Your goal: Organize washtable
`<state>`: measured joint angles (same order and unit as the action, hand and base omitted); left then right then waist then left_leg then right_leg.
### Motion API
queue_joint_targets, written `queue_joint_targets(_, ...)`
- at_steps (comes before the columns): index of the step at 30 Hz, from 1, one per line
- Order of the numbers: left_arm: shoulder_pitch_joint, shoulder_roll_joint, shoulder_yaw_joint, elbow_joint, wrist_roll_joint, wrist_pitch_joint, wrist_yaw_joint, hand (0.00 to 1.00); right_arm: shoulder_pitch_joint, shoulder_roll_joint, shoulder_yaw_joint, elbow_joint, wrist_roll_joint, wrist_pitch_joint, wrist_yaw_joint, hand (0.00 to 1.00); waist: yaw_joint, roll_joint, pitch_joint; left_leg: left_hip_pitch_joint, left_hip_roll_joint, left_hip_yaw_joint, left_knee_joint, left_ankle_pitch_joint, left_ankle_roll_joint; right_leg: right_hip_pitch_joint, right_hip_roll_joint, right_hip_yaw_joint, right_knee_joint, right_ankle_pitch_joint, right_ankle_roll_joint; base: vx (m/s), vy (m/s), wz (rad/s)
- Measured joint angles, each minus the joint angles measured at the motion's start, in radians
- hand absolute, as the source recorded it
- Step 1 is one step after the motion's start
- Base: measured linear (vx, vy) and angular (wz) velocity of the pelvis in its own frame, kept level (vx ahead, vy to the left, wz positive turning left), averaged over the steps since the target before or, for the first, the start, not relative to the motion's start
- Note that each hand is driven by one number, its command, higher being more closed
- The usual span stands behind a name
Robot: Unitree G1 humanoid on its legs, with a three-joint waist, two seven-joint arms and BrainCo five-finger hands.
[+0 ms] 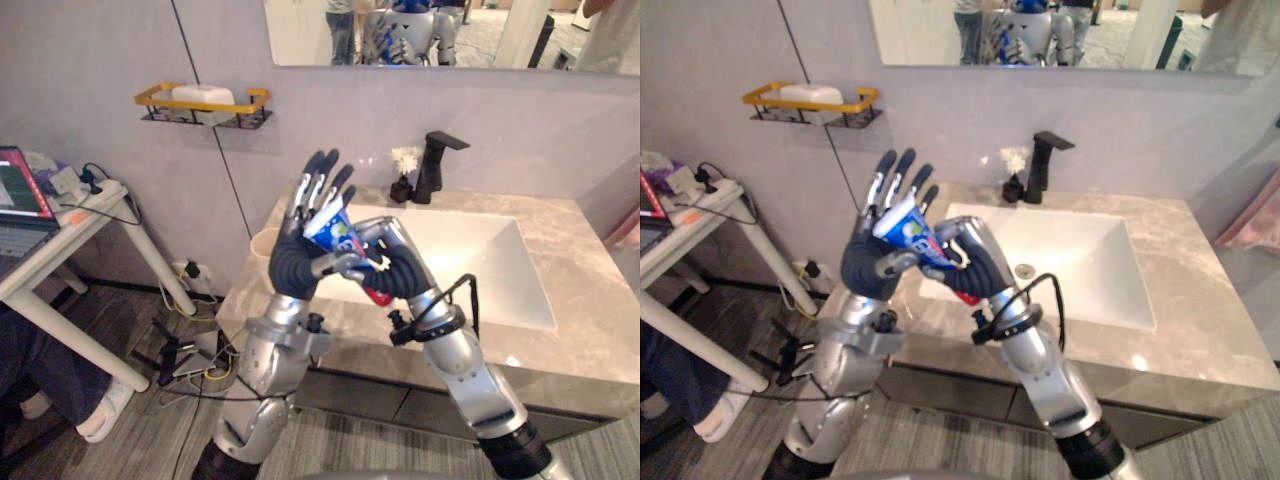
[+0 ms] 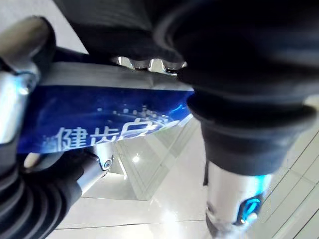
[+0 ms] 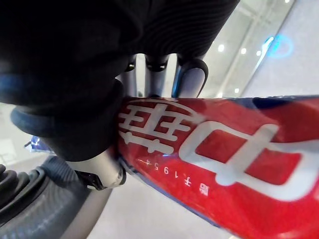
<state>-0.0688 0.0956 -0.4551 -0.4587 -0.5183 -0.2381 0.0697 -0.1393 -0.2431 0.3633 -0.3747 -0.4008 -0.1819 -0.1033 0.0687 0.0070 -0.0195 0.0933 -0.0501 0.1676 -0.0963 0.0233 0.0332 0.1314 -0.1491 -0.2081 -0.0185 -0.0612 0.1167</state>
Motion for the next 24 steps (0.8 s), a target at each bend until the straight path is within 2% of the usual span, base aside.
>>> queue_joint_targets(24,-0.043,0.006,-0.019,0.032,0.000,-0.045,0.027,1.00,-0.017,-0.004,0.034,0.016,0.002,0.003,-0.002,1.00,0.000,-0.012,0.000,-0.002,0.000,0.016,0.000,0.001,0.001,-0.016,-0.001,0.021,0.013,0.003,0.001,0.00,-0.001,-0.01)
